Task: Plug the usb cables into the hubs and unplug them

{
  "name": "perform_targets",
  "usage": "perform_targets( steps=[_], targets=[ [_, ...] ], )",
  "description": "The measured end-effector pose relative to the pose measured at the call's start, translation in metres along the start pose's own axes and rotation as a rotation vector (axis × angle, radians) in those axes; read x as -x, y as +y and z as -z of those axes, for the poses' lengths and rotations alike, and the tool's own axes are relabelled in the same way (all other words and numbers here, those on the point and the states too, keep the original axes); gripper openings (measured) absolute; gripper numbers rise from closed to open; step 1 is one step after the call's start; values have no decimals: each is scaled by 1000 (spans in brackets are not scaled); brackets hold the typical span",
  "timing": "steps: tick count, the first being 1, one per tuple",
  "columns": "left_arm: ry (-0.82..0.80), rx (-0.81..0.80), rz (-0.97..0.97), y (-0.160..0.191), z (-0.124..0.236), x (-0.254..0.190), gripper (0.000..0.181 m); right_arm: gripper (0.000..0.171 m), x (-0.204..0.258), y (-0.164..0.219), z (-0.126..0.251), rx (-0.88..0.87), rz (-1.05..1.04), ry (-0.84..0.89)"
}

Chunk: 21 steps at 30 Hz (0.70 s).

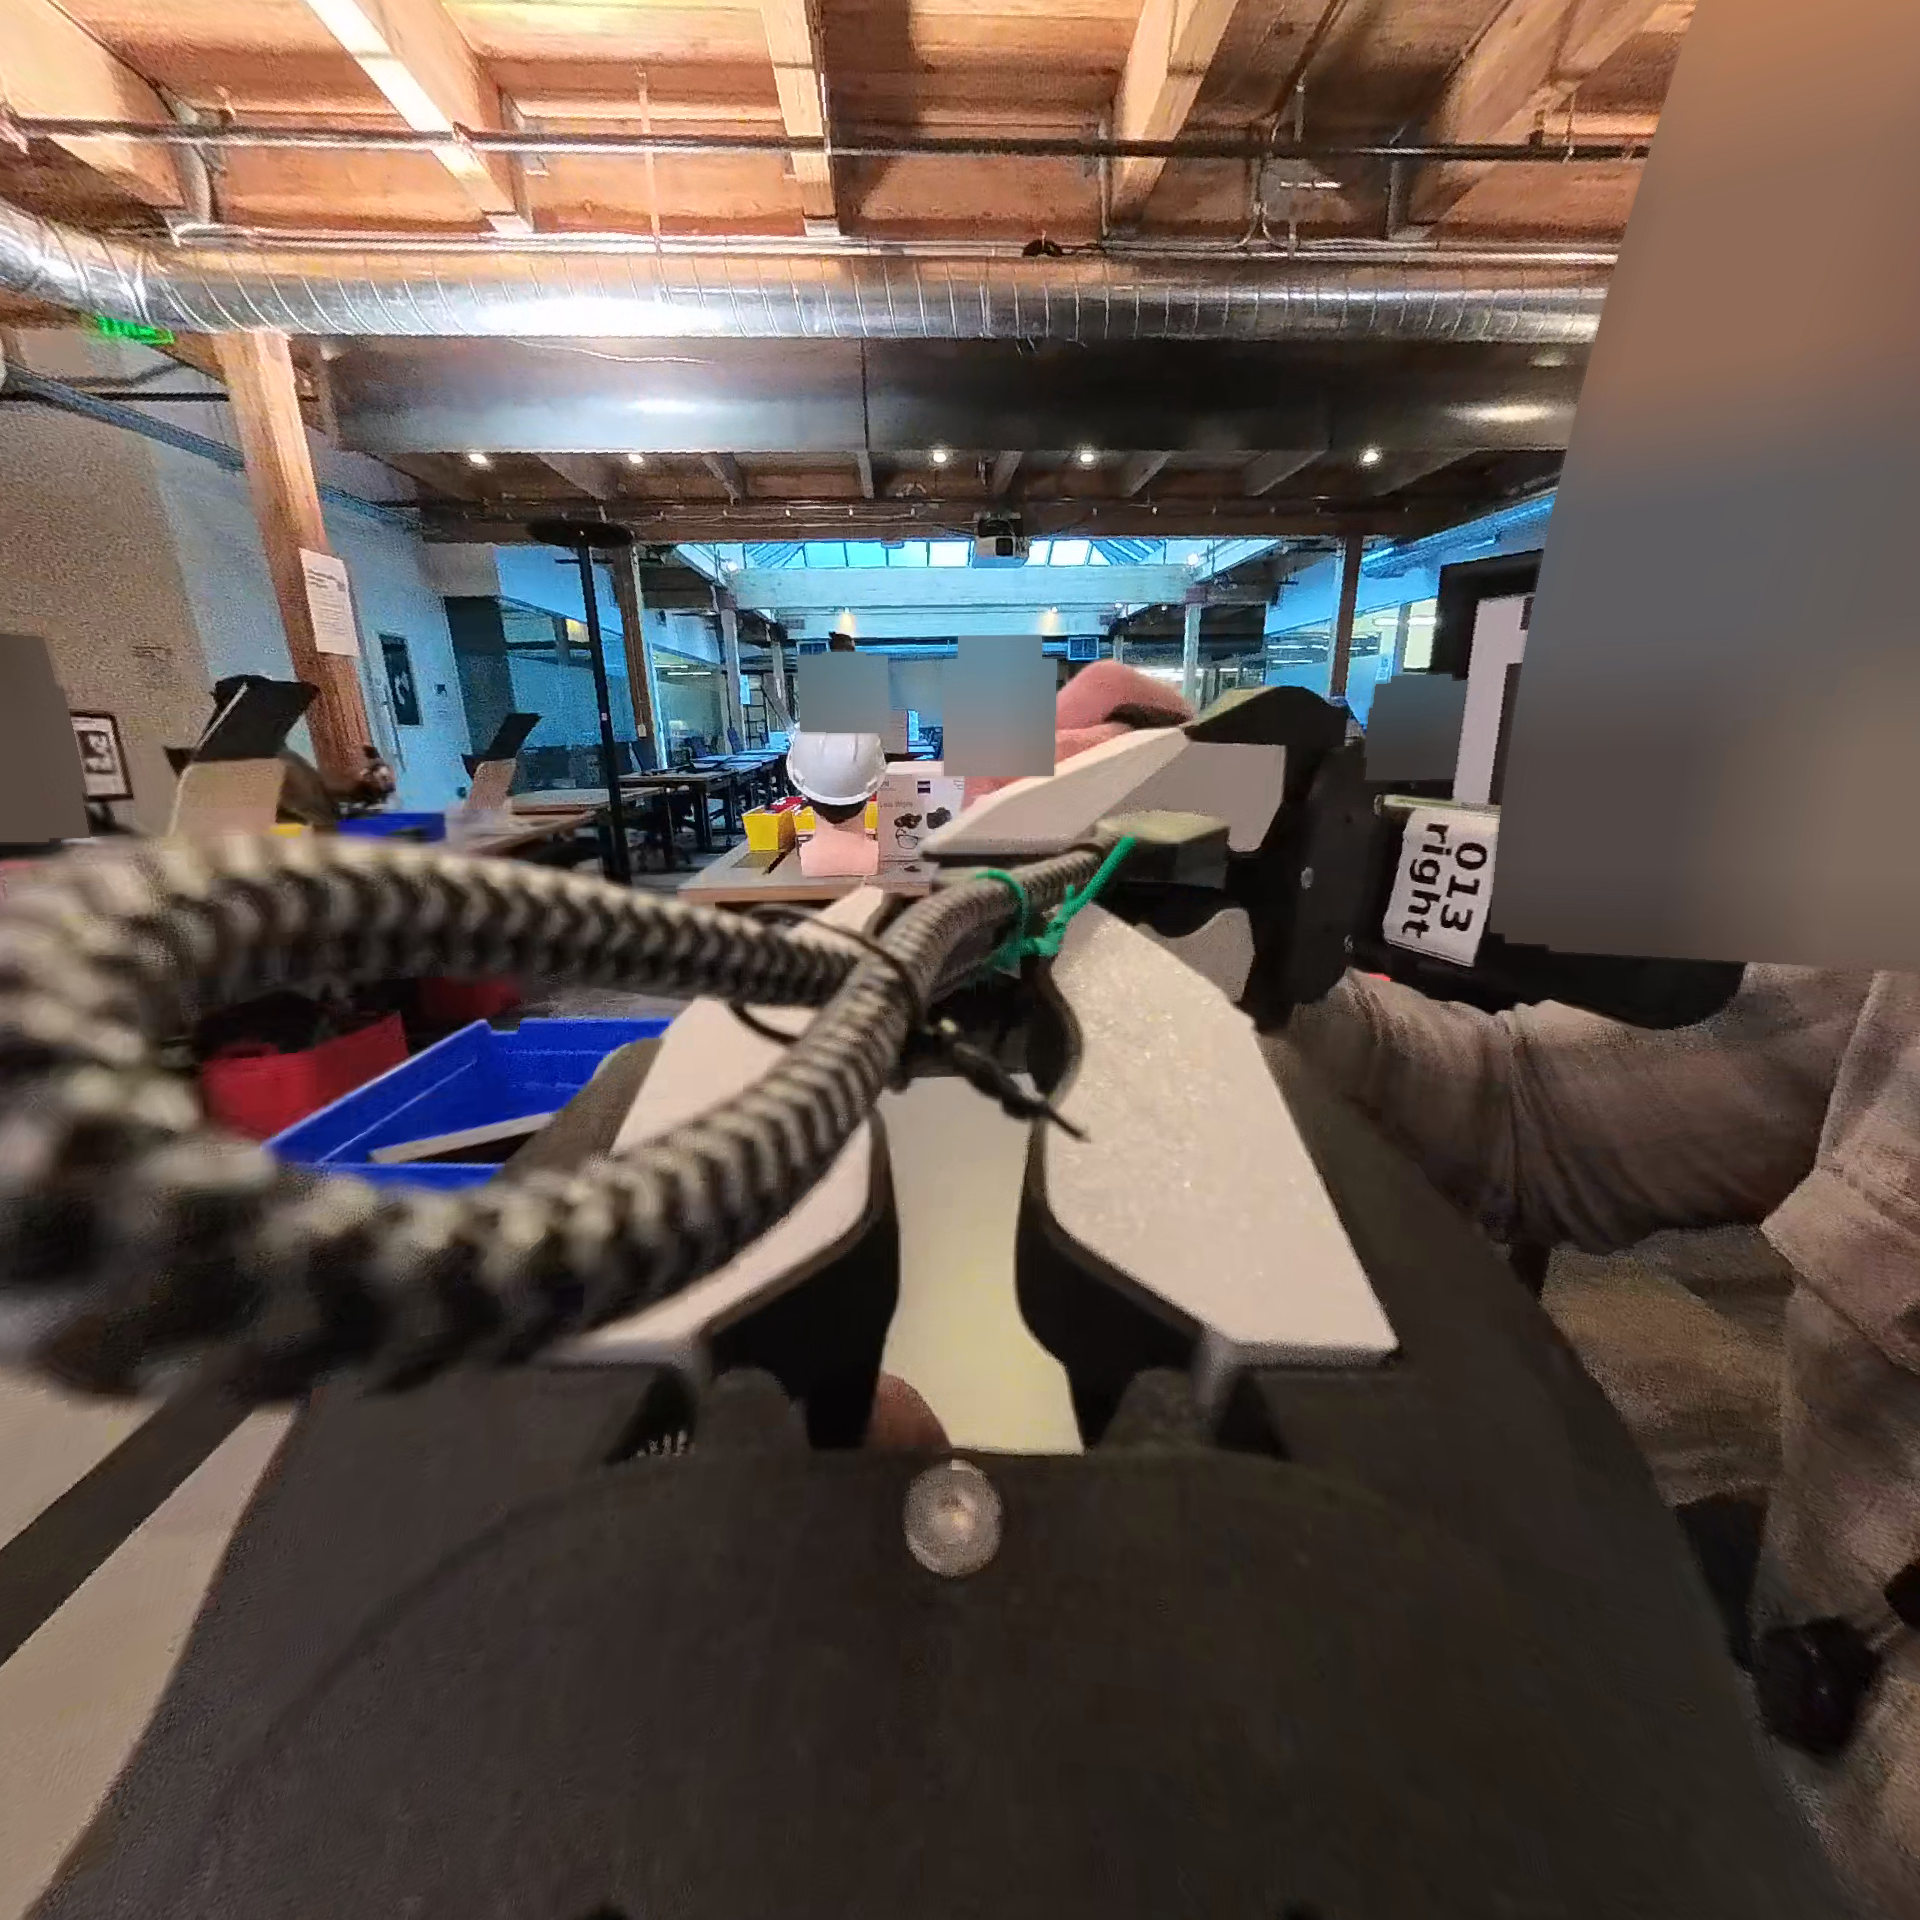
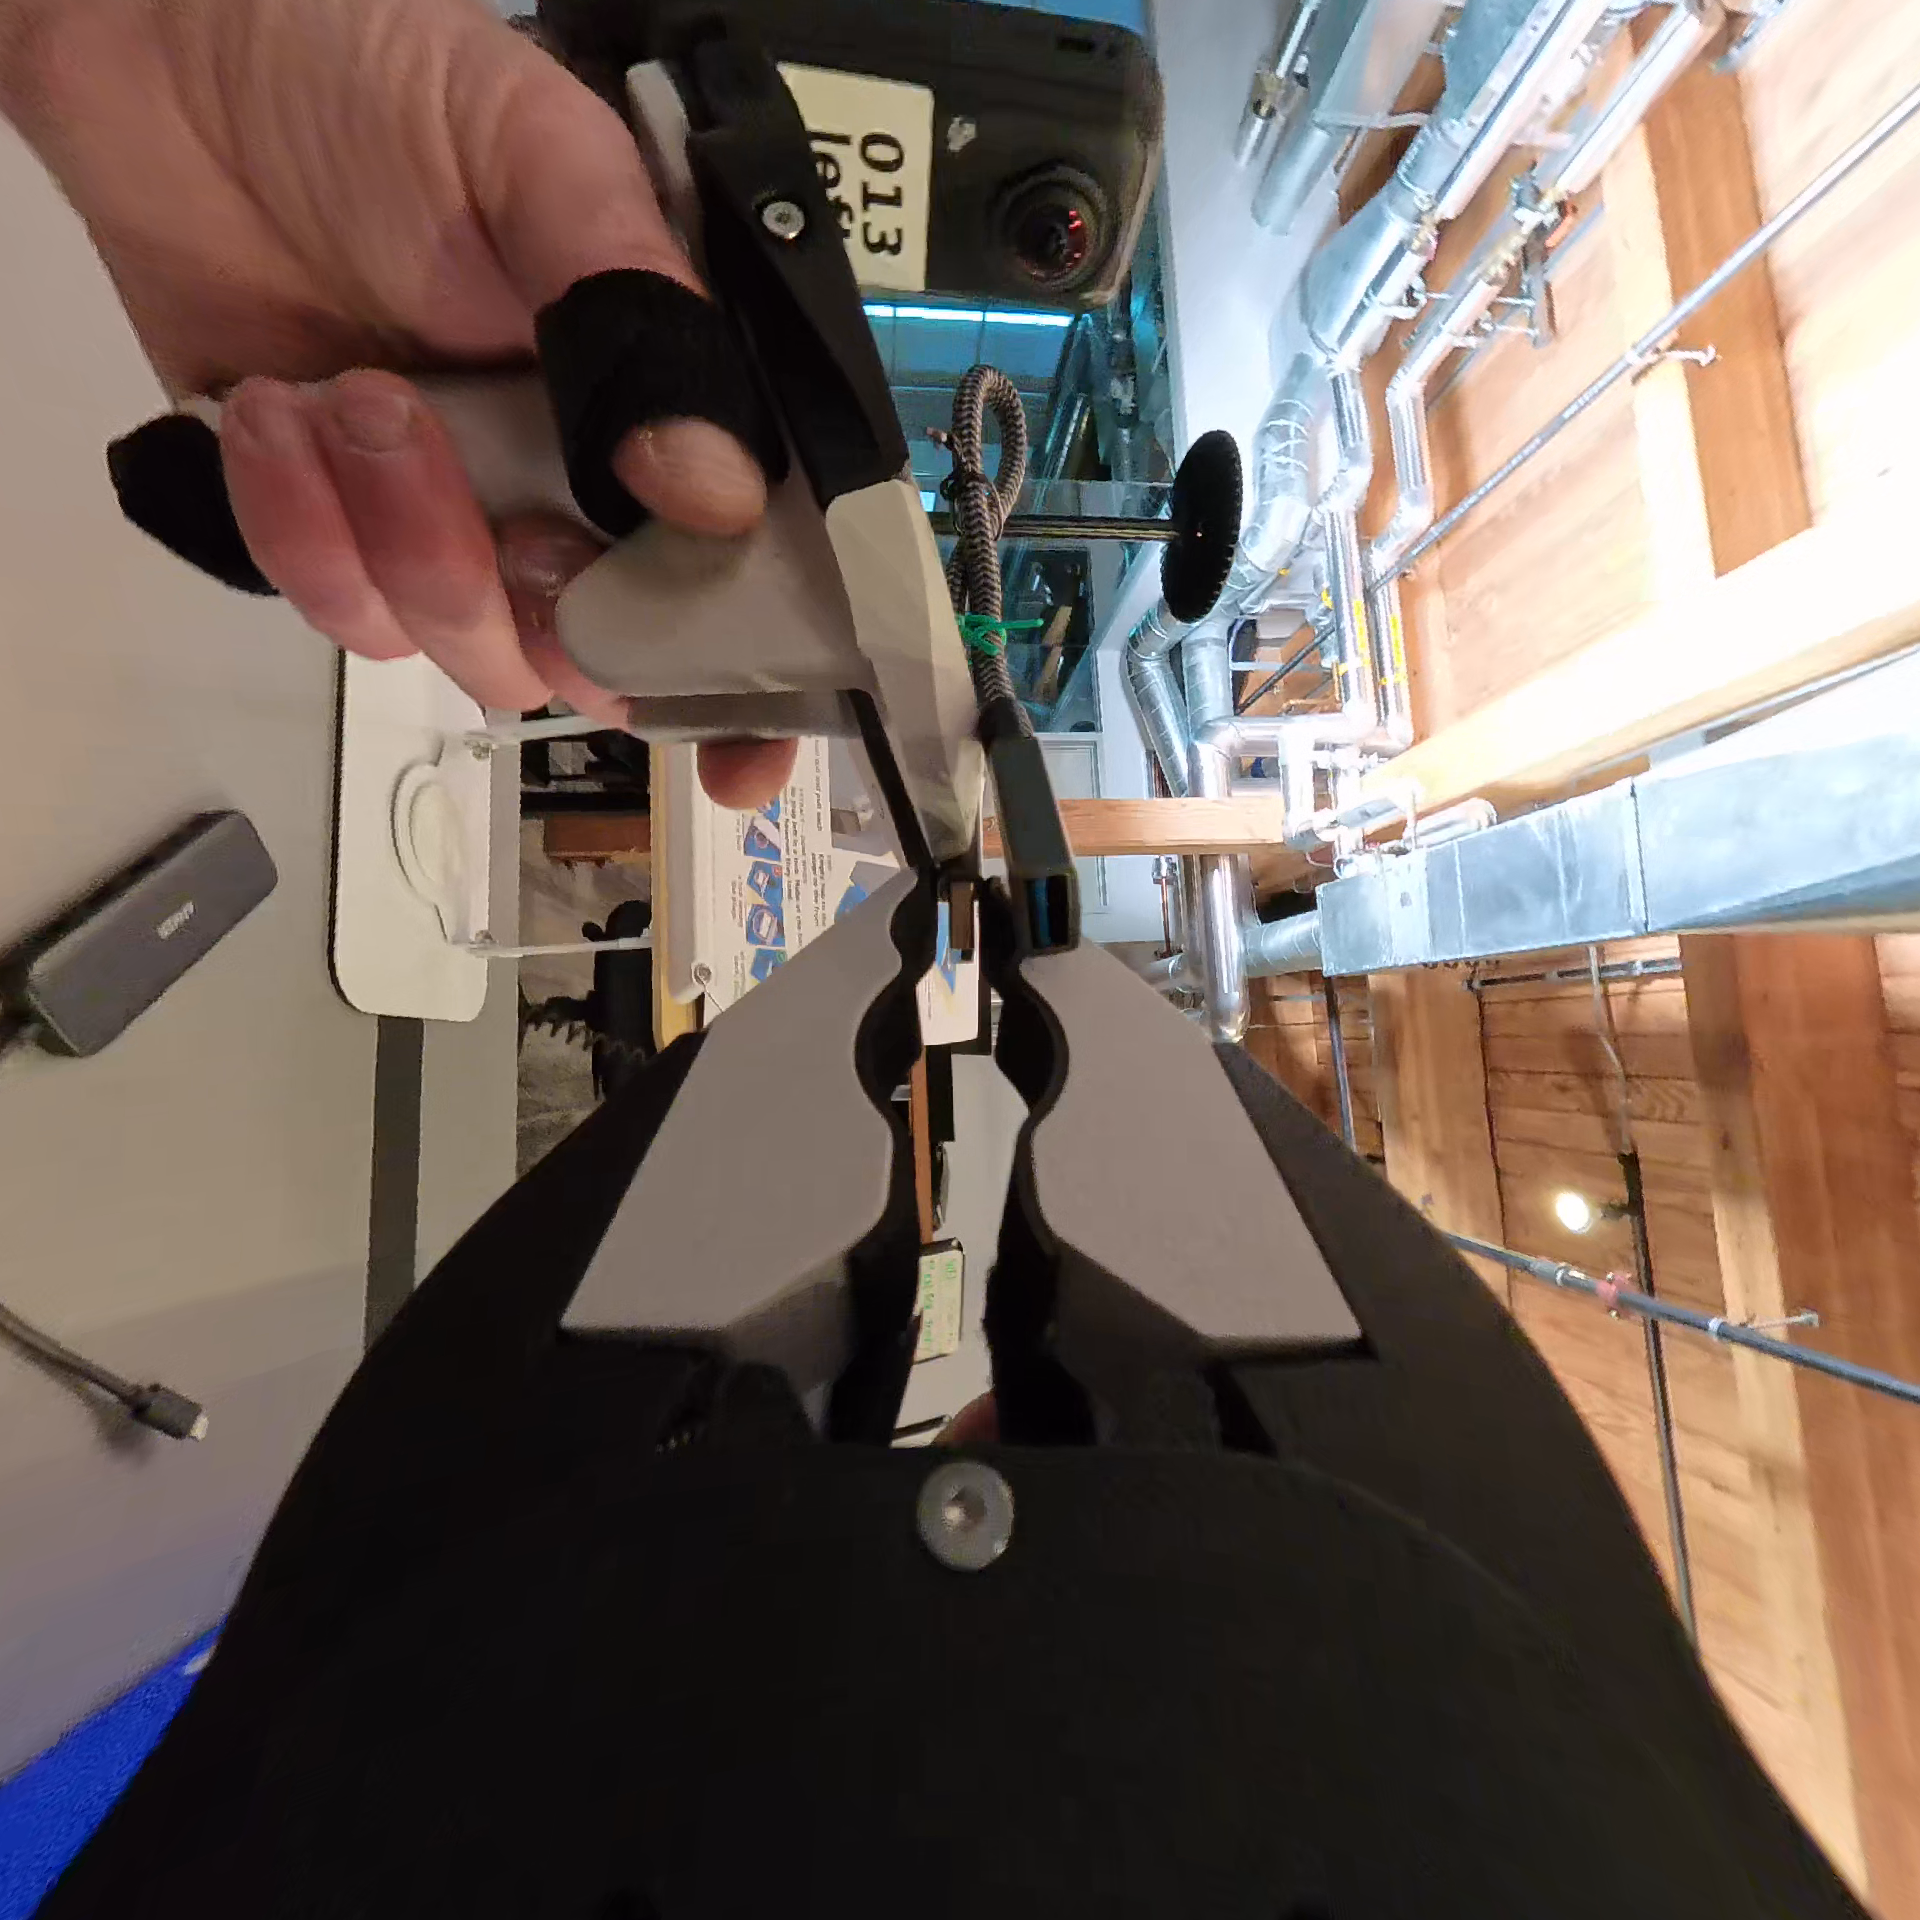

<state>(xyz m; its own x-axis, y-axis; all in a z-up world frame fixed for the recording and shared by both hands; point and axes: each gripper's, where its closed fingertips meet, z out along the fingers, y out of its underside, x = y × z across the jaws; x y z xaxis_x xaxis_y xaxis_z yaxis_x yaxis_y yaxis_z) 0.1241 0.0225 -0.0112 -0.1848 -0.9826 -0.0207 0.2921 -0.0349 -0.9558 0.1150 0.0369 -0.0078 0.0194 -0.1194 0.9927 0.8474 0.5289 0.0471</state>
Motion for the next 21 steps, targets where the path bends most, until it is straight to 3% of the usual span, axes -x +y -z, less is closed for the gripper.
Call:
perform_targets(
  steps=[18, 21],
  targets=[
    [-49, -44, -53, -4, 0, 0, 17, 5, -1, 2, -2, -15, 56, -77],
    [-105, -52, -77, -7, 8, 16, 17, 22, -9, 11, -1, 19, -33, -55]
  ],
)
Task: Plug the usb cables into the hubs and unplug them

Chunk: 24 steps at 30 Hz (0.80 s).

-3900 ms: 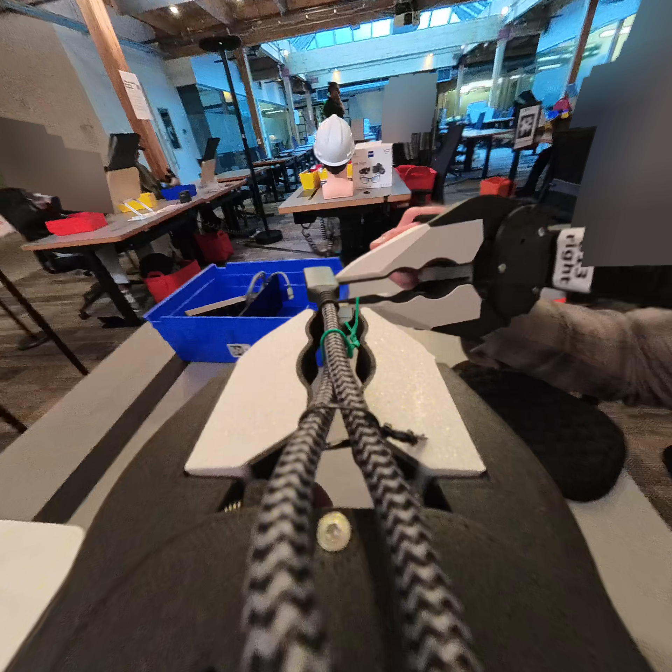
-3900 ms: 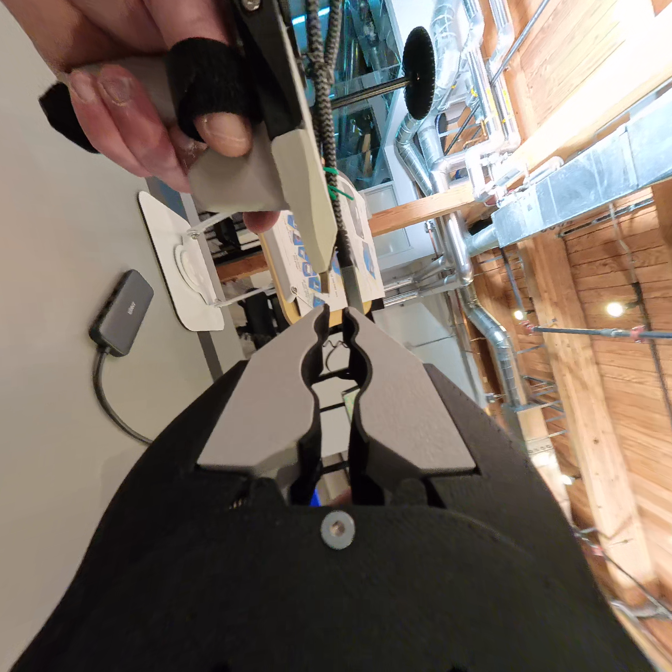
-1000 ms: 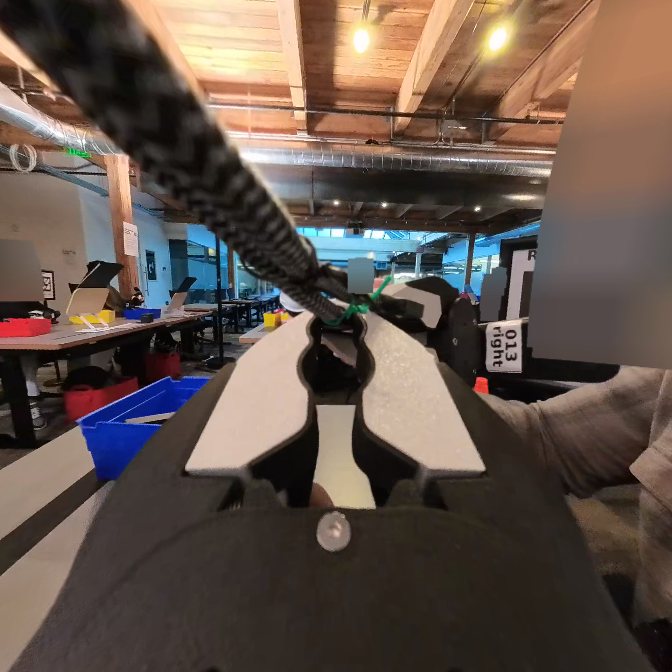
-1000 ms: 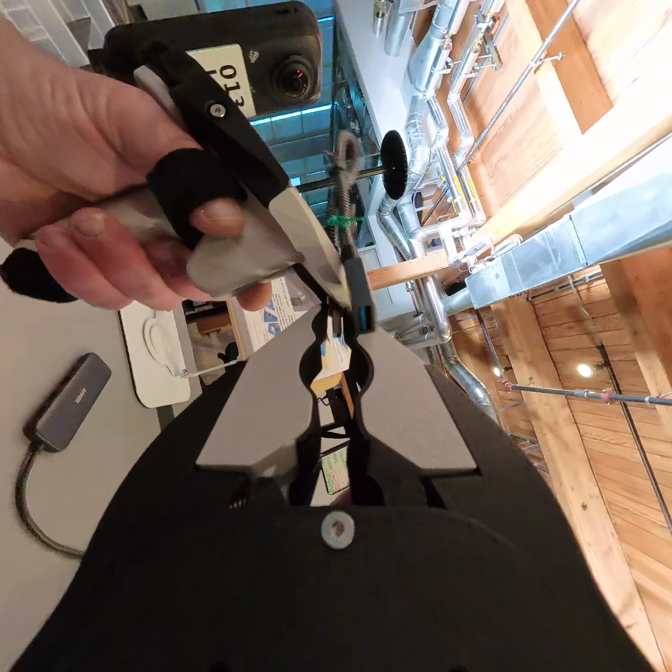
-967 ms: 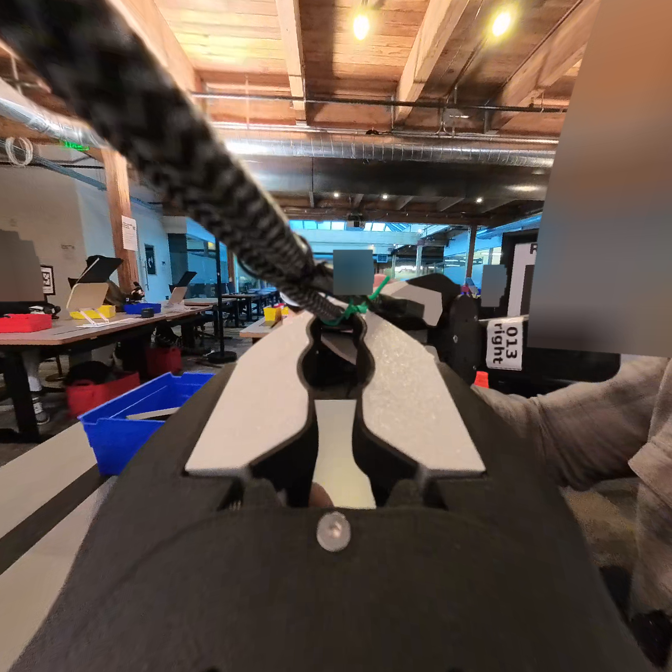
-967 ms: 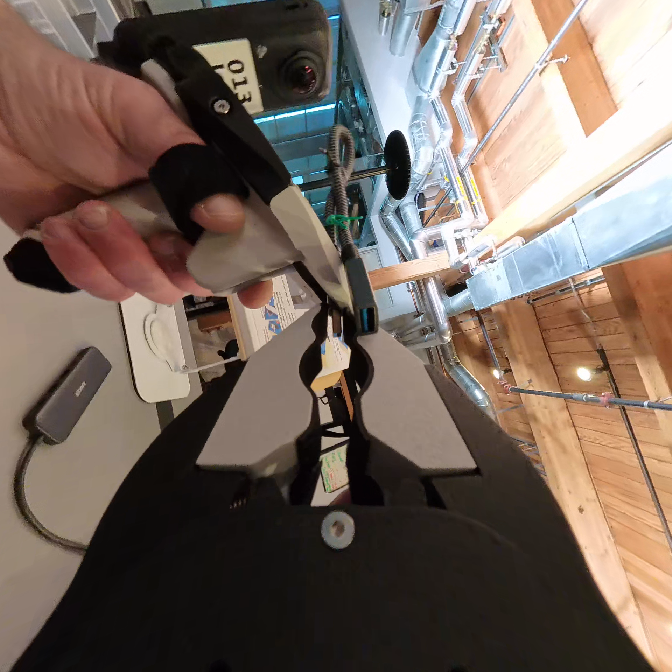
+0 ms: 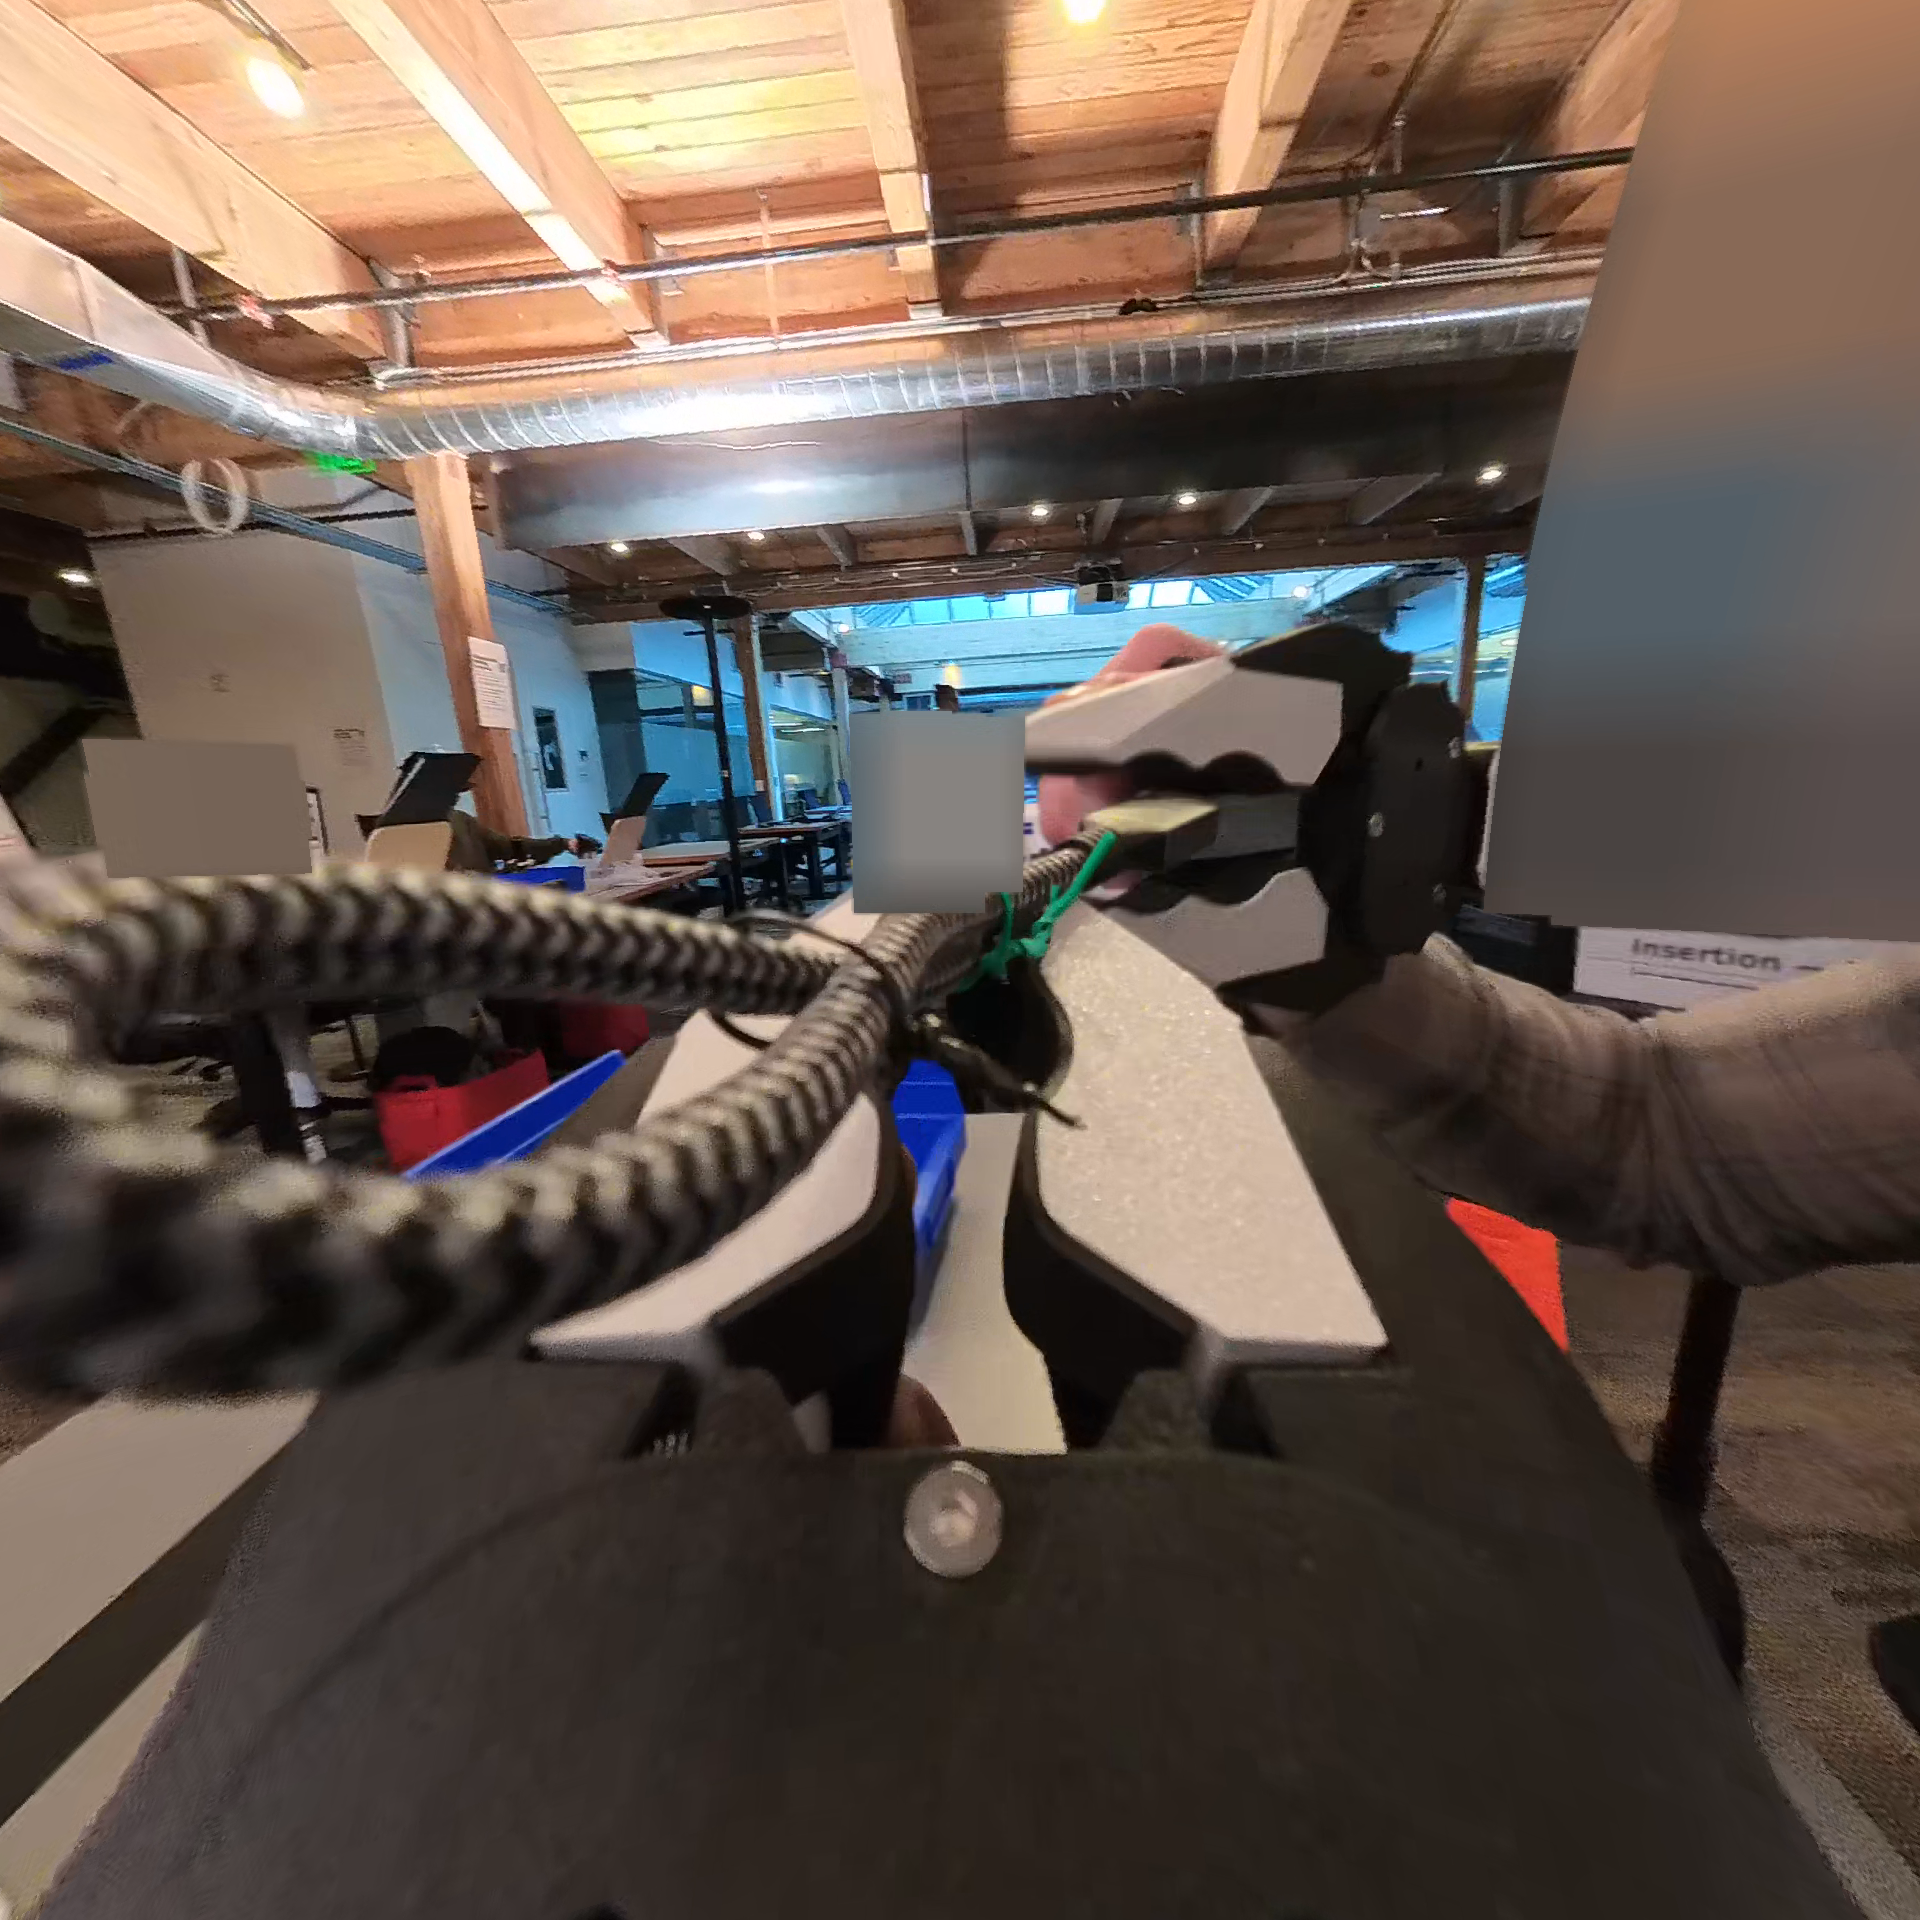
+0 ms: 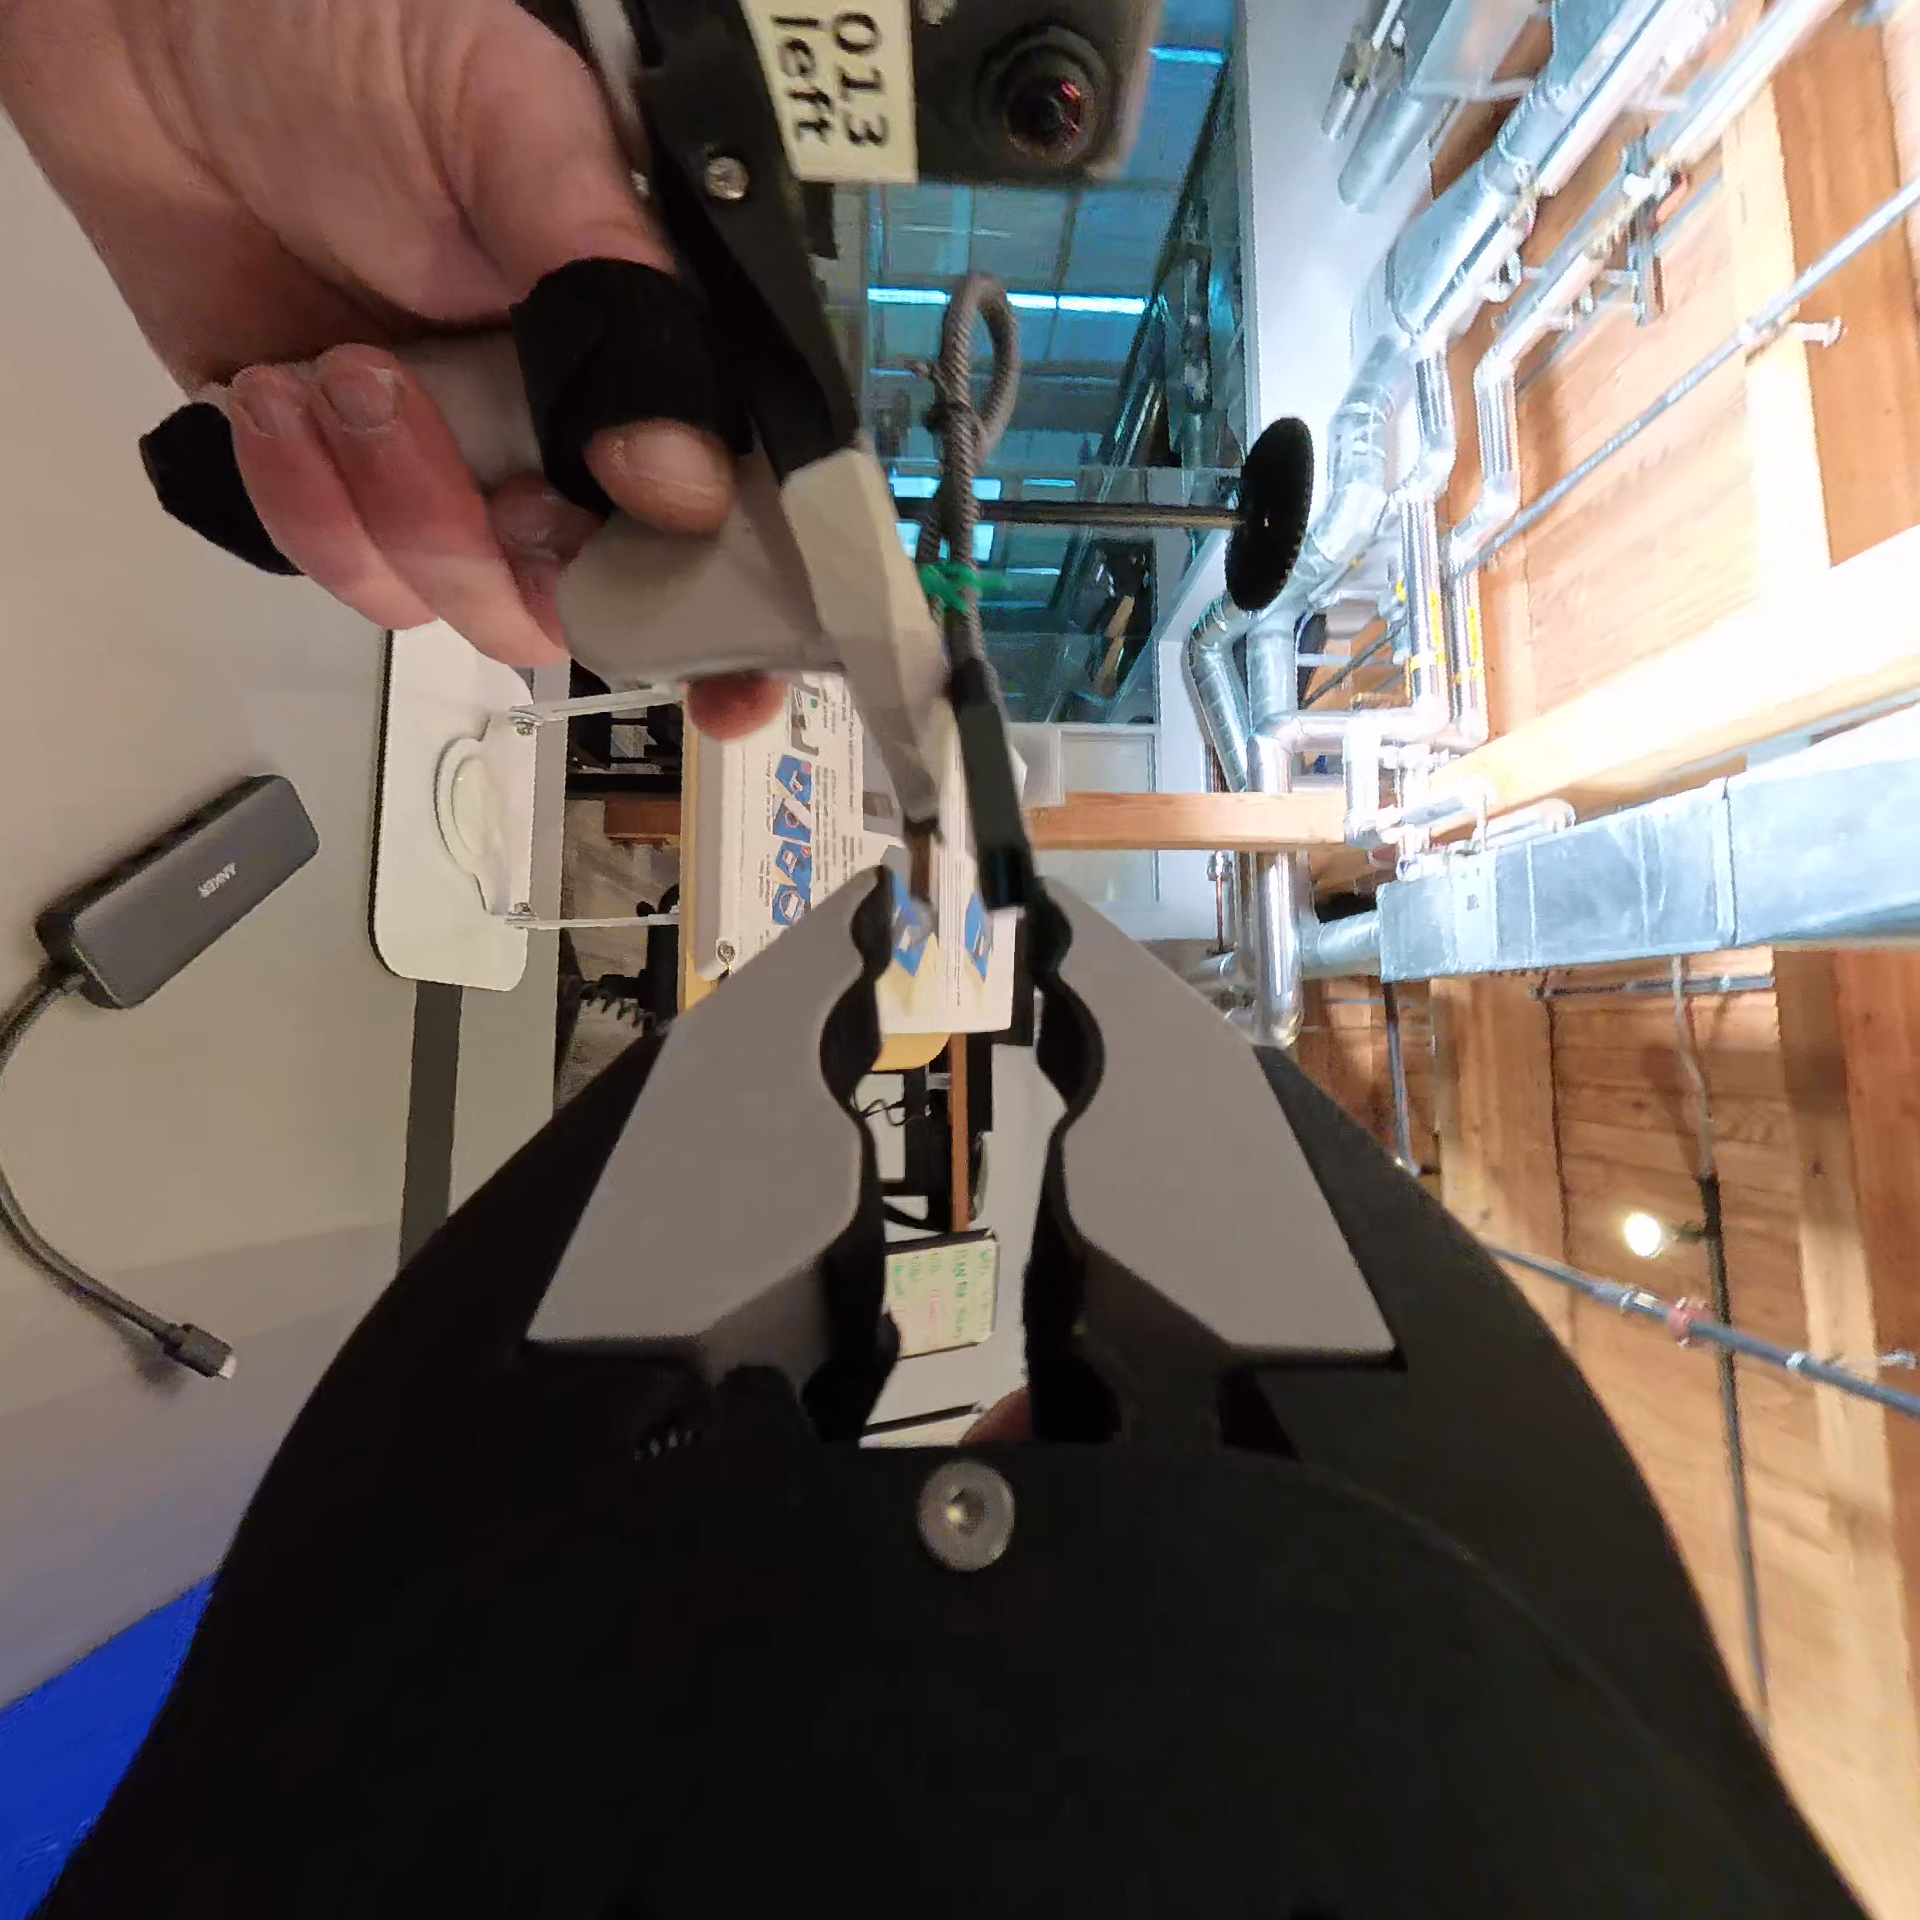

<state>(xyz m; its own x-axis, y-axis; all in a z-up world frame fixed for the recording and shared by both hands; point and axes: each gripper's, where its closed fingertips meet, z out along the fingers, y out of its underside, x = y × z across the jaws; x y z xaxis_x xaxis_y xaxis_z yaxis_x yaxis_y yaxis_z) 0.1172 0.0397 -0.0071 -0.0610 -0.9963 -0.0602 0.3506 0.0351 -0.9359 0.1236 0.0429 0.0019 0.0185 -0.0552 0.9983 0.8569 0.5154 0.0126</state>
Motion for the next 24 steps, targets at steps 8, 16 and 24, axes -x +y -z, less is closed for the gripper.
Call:
perform_targets(
  steps=[8, 16, 24],
  targets=[
    [-153, -13, -101, -20, 35, 59, 17, 59, 128, 50, -31, 224, -818, -493],
    [-234, -22, -86, -20, 57, 94, 17, 66, 266, 66, -90, 501, -1249, -773],
    [-266, -38, -80, -21, 68, 110, 17, 39, 303, 77, -114, 585, -1278, -768]
  ],
)
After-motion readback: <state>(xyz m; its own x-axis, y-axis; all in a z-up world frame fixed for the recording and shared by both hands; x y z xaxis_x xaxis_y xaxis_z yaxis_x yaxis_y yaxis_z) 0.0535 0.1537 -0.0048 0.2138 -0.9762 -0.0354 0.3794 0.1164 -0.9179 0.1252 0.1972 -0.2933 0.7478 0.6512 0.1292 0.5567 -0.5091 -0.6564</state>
